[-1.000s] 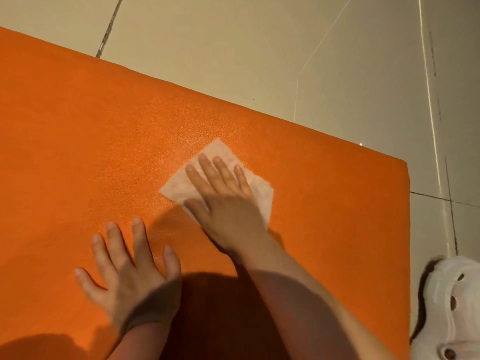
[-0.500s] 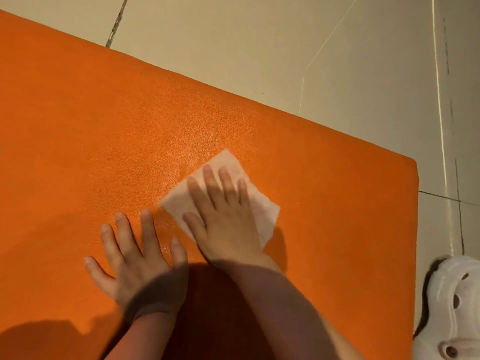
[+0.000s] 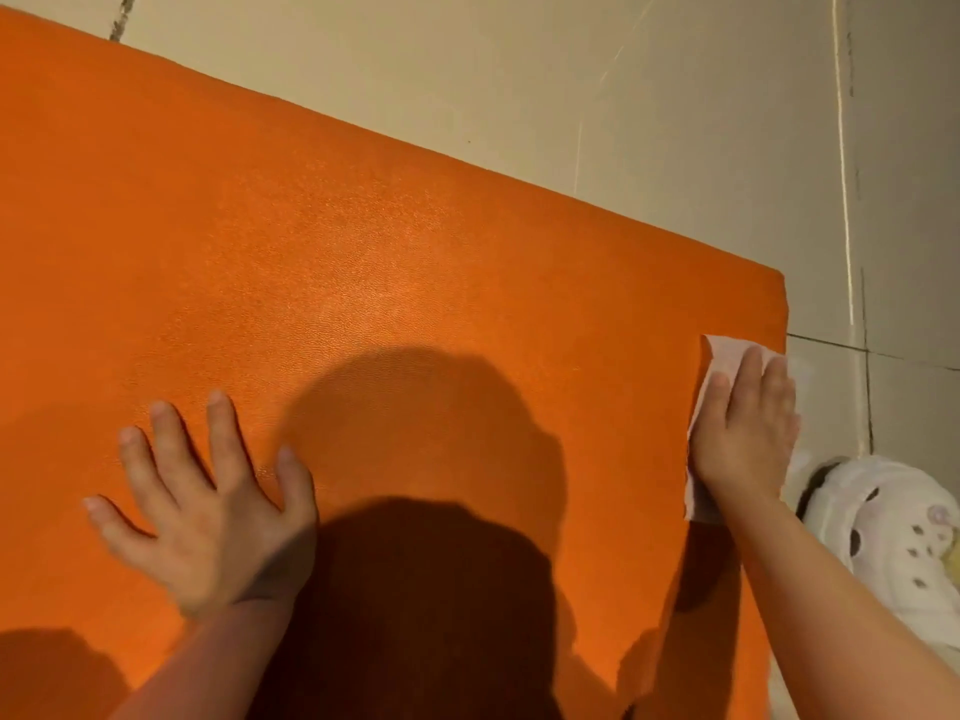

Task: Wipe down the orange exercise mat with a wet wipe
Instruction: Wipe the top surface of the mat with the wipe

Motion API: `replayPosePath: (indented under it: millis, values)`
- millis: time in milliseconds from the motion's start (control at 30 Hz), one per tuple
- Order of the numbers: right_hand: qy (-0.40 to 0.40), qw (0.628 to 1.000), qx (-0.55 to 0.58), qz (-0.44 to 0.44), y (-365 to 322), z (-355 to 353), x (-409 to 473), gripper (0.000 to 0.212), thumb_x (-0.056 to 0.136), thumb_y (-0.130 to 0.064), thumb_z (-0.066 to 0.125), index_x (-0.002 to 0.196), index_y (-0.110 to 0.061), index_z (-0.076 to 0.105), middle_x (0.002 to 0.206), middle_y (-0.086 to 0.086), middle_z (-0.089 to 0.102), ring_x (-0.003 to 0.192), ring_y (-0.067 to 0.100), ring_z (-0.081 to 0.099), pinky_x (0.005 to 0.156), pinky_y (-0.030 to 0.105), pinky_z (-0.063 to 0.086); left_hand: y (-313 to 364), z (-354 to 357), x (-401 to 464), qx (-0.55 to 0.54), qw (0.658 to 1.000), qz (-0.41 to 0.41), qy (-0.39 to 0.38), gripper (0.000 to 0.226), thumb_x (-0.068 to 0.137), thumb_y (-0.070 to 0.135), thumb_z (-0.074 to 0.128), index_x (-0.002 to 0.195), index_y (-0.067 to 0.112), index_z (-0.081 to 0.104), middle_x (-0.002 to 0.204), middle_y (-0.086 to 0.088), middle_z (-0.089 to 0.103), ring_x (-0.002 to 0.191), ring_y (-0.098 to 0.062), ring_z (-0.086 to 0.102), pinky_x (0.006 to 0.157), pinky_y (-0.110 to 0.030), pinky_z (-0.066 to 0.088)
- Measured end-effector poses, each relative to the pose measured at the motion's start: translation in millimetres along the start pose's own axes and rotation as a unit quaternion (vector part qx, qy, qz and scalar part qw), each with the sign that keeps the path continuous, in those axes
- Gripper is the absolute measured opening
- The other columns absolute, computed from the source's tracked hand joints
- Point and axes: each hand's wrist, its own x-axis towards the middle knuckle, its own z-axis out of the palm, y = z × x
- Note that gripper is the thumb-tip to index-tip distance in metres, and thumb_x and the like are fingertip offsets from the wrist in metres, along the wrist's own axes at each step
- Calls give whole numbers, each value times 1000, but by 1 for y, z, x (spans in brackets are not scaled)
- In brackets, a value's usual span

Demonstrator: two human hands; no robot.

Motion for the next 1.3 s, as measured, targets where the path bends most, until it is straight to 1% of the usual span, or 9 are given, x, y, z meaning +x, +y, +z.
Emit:
replayPosePath:
  millis: [167, 267, 333, 433, 567, 767, 933, 1100, 1300]
  values:
    - [31, 993, 40, 108, -33, 23, -25, 58, 106, -36, 14, 157, -13, -1, 165, 8, -6, 151, 22, -6, 121, 41, -6, 0, -2, 2, -37, 998, -23, -34, 59, 97, 46, 35, 150, 22, 34, 159, -16, 25, 148, -36, 19, 107, -72, 19]
    - [-31, 991, 68, 109, -93, 65, -57, 71, 95, -52, 17, 156, -16, 13, 163, 11, 10, 149, 24, 14, 123, 45, 4, -1, -4, 2, -42, 998, -24, -42, 60, 96, 48, 33, 150, 22, 31, 160, -16, 23, 149, -36, 17, 107, -73, 18]
    - [-32, 996, 85, 5, -146, 82, -90, 75, 90, -53, 22, 154, -14, 24, 160, 14, 21, 147, 30, 21, 122, 44, 2, -1, -6, 3, -35, 998, -19, -38, 60, 97, 48, 32, 150, 21, 32, 160, -16, 23, 149, -36, 17, 109, -72, 16]
    - [-41, 978, 84, -184, -192, 64, -123, 67, 97, -45, 17, 156, -12, 15, 165, 6, 6, 151, 24, -2, 119, 40, -13, 0, -9, 2, -26, 999, -13, -36, 60, 97, 47, 33, 151, 19, 33, 160, -17, 23, 149, -35, 16, 112, -70, 12]
    - [-56, 945, 62, -317, -126, 42, -96, 53, 104, -39, 31, 154, -24, 27, 159, -8, 3, 150, 16, 3, 119, 34, -5, 2, -11, 2, -31, 998, -21, -53, 62, 95, 47, 35, 151, 19, 32, 160, -16, 21, 150, -34, 13, 113, -69, 9]
    - [-73, 997, -6, -16, 9, 3, -60, 68, 99, -61, 6, 156, -28, -7, 164, 1, -14, 150, 15, -15, 122, 41, -7, 1, -11, 4, -38, 998, -23, -53, 61, 96, 47, 33, 151, 20, 33, 161, -16, 21, 150, -34, 12, 113, -69, 8]
    - [-37, 995, 44, 81, -37, 20, -83, 62, 105, -42, 18, 157, -14, -4, 164, 9, -10, 151, 25, -10, 120, 39, -8, -3, -10, 5, -31, 998, -32, -49, 61, 96, 45, 34, 151, 19, 34, 160, -15, 22, 150, -33, 12, 113, -68, 6]
    - [-80, 987, 35, -134, -140, 46, -118, 65, 103, -47, 19, 157, -21, -6, 163, 3, -18, 149, 21, -19, 116, 35, -19, -2, -9, 5, -24, 998, -24, -43, 63, 95, 46, 33, 151, 18, 35, 160, -16, 24, 150, -35, 14, 114, -67, 7]
    - [-201, 889, -32, -411, -236, 48, -121, 58, 106, -43, 22, 157, -29, -2, 163, -4, -19, 148, 17, -23, 117, 40, -20, 1, -7, 5, -4, 999, -14, -40, 64, 93, 44, 33, 152, 18, 33, 161, -15, 24, 149, -36, 16, 113, -66, 8]
